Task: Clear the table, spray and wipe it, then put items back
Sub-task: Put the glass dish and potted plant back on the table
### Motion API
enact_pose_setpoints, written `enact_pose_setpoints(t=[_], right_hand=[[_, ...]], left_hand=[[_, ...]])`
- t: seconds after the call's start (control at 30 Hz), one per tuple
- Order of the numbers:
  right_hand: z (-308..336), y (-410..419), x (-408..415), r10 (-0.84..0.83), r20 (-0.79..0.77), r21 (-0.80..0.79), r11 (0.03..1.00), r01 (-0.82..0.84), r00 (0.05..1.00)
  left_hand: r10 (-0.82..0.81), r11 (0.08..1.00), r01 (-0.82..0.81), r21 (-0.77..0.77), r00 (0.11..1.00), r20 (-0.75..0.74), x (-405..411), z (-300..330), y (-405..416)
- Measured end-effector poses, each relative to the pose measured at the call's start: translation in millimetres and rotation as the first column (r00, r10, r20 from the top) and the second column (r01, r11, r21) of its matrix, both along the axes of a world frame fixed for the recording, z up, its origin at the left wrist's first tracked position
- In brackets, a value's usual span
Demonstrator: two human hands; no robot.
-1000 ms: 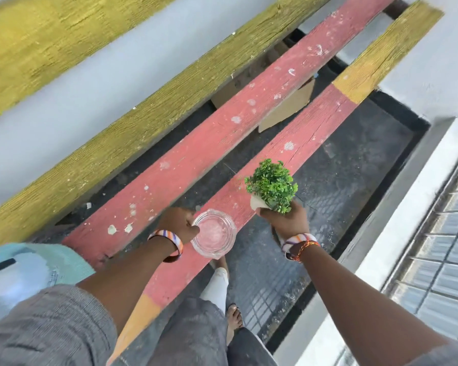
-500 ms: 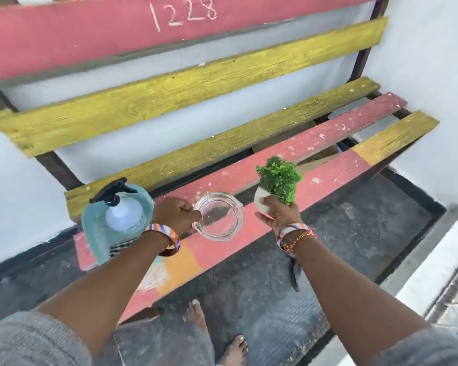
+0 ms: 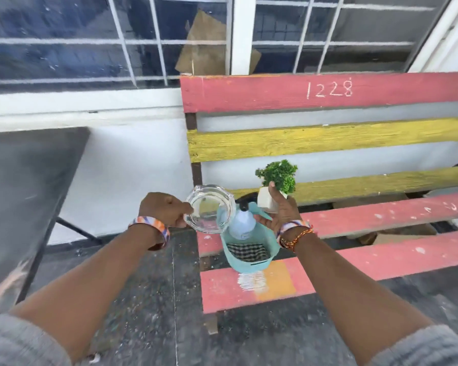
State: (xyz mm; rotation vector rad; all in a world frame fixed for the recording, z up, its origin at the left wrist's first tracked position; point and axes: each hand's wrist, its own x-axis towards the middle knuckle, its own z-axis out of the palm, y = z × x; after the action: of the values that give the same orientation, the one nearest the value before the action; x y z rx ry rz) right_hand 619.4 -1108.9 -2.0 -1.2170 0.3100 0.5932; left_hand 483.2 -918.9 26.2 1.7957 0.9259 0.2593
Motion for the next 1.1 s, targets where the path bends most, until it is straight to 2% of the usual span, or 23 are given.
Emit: enact_pose_setpoints(t=[0.13, 0.23, 0.37, 0.47, 0.7, 0.87, 1.0, 1.1], right_hand=[[9, 90, -58, 0.068, 0.057, 0.019, 0.997, -0.07, 0.996], [13, 159, -105, 0.121, 0.145, -0.027, 0.993, -0.118, 0.982], [18, 227, -143, 0.202, 0.126, 0.007, 0.979, -0.205, 0.971], [22, 270, -160, 0.228, 0.067, 0.06, 0.971, -0.232, 0.971], [19, 344, -164, 0.188, 0.061, 0.164, 0.967, -0.196, 0.98], [17, 407, -160, 0.231, 0.098, 0.233, 0.94, -0.248, 0.968], [23, 458, -152, 0.312, 0.064, 0.194, 0.928, -0.318, 0.948], [27, 488, -152, 0.348, 0.046, 0.184, 0.918, -0.351, 0.936]], left_hand=[[0.093, 0.992, -0.091, 0.086, 0.996, -0.017, -70, 16, 71], [0.21, 0.974, -0.21, 0.084, 0.978, 0.011, -133, 24, 129], [0.368, 0.93, -0.363, -0.06, 0.925, 0.093, -191, 32, 186], [0.516, 0.849, -0.482, -0.216, 0.845, 0.141, -216, 33, 225], [0.704, 0.67, -0.574, -0.472, 0.694, 0.155, -223, 21, 304], [0.708, 0.635, -0.531, -0.561, 0.691, 0.147, -211, 17, 358], [0.774, 0.557, -0.565, -0.609, 0.619, 0.134, -215, 17, 409], [0.794, 0.524, -0.603, -0.601, 0.601, 0.09, -218, 16, 439]])
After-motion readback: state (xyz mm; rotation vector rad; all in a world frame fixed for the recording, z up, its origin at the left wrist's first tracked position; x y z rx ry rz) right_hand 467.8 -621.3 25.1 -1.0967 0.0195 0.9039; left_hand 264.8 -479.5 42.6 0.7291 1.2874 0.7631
